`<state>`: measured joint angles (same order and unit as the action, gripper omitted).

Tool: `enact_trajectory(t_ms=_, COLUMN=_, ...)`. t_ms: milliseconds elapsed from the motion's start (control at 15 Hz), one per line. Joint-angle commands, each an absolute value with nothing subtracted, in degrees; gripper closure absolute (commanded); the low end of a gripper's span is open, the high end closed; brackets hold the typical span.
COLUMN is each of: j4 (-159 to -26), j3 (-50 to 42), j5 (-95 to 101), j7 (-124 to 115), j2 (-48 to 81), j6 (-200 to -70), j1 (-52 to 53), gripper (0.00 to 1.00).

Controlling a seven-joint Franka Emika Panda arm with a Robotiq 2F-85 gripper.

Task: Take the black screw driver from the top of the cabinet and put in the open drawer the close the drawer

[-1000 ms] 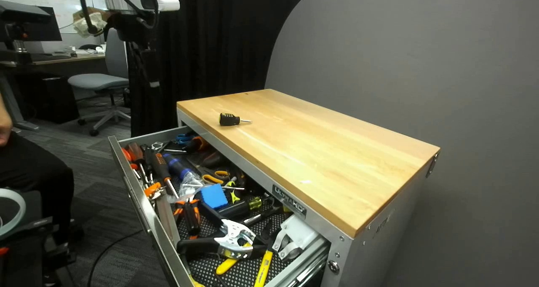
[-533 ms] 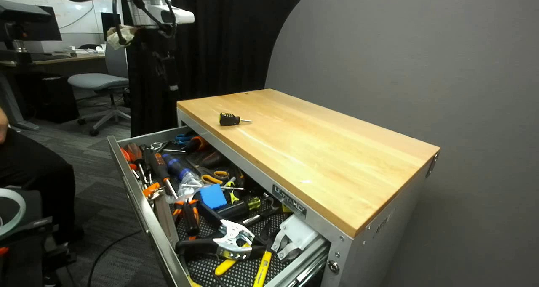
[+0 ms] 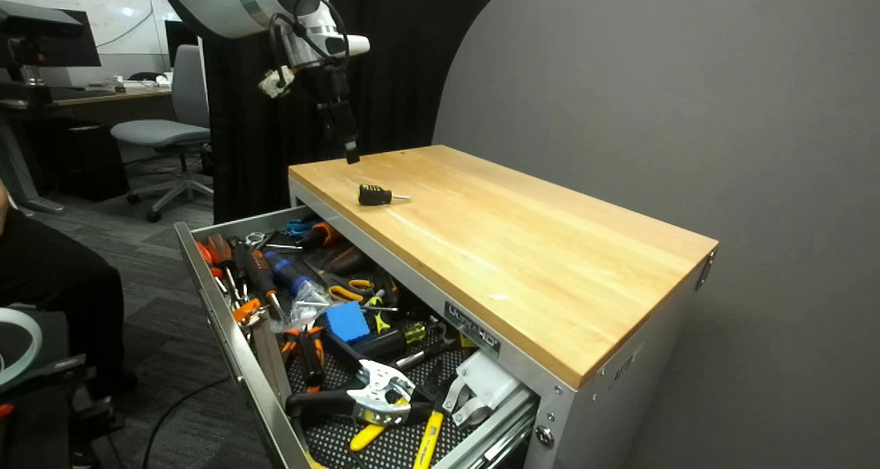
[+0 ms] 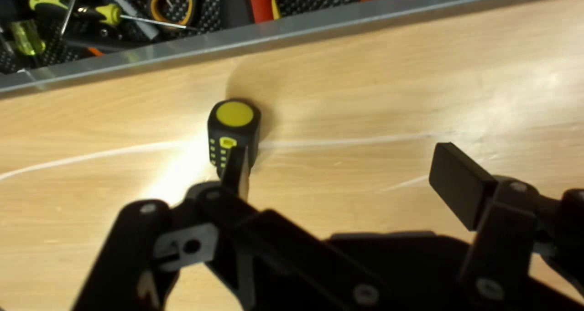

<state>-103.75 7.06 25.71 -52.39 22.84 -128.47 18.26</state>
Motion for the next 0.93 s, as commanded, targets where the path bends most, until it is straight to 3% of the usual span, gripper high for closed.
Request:
enact_trajectory(t_ms=0, j4=-95.1, j3=3.5, j5=27.7, j7=-53.5, j2=26.9, j6=-120.8, j1=21.1, gripper=0.00)
enact_trajectory(t_ms=733, j4=-87.2, j3=-0.5, j5=25.5, j7=-52.6, j2=37.7, j6=-118.7, j1=20.2, gripper=0.00)
enact_trajectory(t_ms=800, j4=-86.8, j3=-0.5, j5=25.2, j7=-52.4, j2=37.9, j6=-118.3, j1=20.2, gripper=0.25)
enact_trajectory(t_ms=867, j4=-86.7, j3=-0.4, j5=24.4, j7=-52.1, j2=37.7, j6=-117.9, j1=20.0, gripper=0.26)
